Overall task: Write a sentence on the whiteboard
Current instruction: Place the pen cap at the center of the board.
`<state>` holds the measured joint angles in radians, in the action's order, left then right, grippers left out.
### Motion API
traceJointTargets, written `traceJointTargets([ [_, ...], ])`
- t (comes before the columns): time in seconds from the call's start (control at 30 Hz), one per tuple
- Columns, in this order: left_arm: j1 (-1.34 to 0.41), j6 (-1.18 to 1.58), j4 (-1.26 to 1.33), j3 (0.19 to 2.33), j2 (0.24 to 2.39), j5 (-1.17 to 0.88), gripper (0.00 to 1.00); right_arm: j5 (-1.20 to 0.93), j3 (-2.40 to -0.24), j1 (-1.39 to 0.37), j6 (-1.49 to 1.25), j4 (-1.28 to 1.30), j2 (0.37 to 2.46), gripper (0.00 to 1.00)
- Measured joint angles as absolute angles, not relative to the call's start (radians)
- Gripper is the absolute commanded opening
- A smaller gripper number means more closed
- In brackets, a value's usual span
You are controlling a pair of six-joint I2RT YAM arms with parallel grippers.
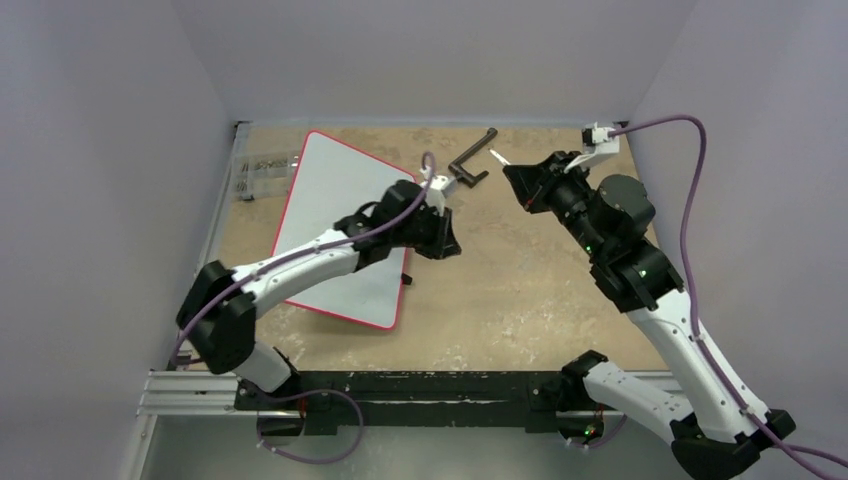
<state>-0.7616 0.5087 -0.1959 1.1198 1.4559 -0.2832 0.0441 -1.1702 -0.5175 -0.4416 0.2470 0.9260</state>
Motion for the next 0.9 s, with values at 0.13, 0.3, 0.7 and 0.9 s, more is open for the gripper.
traceJointTargets([
  [0.13,-0.86,0.477,-0.163,1.197,1.677,-0.176,0.0,0.088,-1.156,-0.517,-0.426,0.252,0.87,0.0],
  [0.3,-0.919,0.466,-0.086,1.267,1.846,-0.094,0.0,0.096,-1.136,-0.517,-0.425,0.272,0.849,0.0],
  [0.7,-0.938,0.461,0.083,1.335,1.984,0.01,0.23,0.075,-1.093,-0.517,-0.425,0.287,0.849,0.0],
  [0.9,-0.939,0.46,0.102,1.339,1.984,0.025,0.42,0.06,-1.093,-0.517,-0.421,0.289,0.847,0.0],
])
